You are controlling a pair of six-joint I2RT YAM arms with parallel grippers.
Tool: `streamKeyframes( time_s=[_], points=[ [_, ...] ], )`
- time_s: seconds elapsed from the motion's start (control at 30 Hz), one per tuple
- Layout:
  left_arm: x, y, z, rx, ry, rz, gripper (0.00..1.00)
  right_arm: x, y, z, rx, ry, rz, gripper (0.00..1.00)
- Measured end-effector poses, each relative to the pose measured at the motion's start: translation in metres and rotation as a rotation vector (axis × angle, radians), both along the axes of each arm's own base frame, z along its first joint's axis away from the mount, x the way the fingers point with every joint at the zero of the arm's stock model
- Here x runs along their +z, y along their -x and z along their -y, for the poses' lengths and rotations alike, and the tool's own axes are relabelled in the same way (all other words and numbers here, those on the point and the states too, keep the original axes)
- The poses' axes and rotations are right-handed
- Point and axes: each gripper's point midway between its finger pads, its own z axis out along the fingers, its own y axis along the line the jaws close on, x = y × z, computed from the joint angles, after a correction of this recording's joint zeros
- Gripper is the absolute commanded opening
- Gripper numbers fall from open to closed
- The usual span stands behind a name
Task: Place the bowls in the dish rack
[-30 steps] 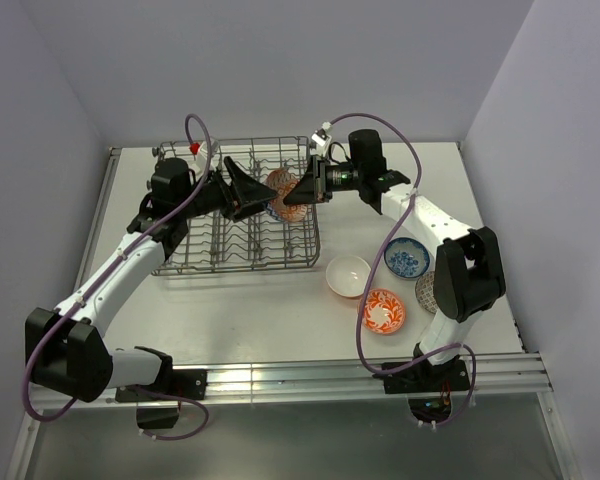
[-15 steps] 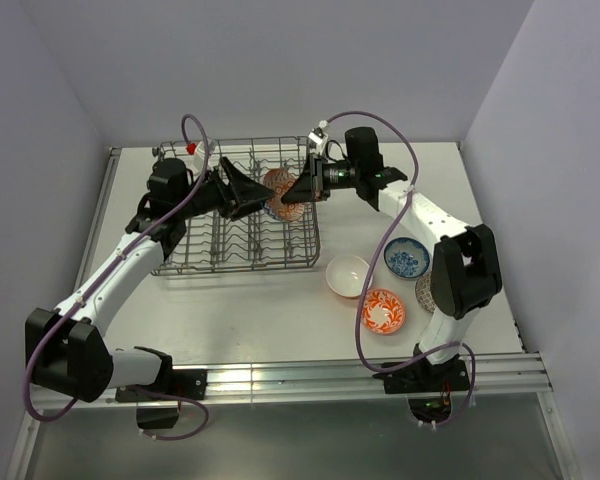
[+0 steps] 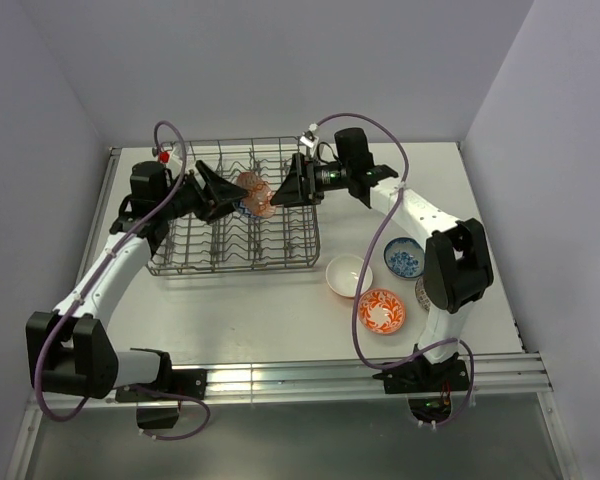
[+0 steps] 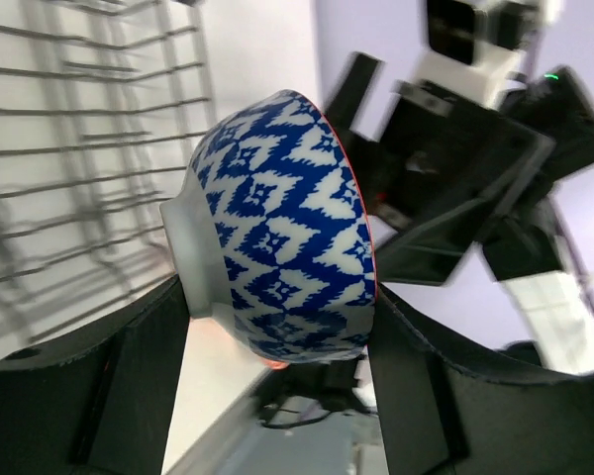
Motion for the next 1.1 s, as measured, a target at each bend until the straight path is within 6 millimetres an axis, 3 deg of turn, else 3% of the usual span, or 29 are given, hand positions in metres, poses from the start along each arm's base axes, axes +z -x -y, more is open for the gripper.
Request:
streamKeyframes(
  time_s=[0.17,0.37,0.53,0.83,1.1],
  points=[
    [-0.014,-0.011,-0.037,0.046,-0.155,0.028,0.00,0.001,-0.003,0.004,-0.002,0.012,0.019,1.00],
    [-0.007,-0.043,-0.091,0.073,-0.413,0.191,0.00,-0.006,-0.010,0.025,-0.033,0.045,0.015,1.00],
    [-0.022,-0.073,-0.134,0.072,-0.657,0.237,0.00,-0.007,-0.014,0.042,-0.056,0.074,0.028,1.00],
    [-0.057,-0.097,-0.175,-0.049,-1.013,0.279,0.00,-0.002,-0.014,0.055,-0.070,0.095,0.060,1.00],
    [-0.100,-0.101,-0.182,-0.253,-1.276,0.305,0.00,-0.008,-0.013,0.060,-0.072,0.119,0.055,1.00]
  ],
)
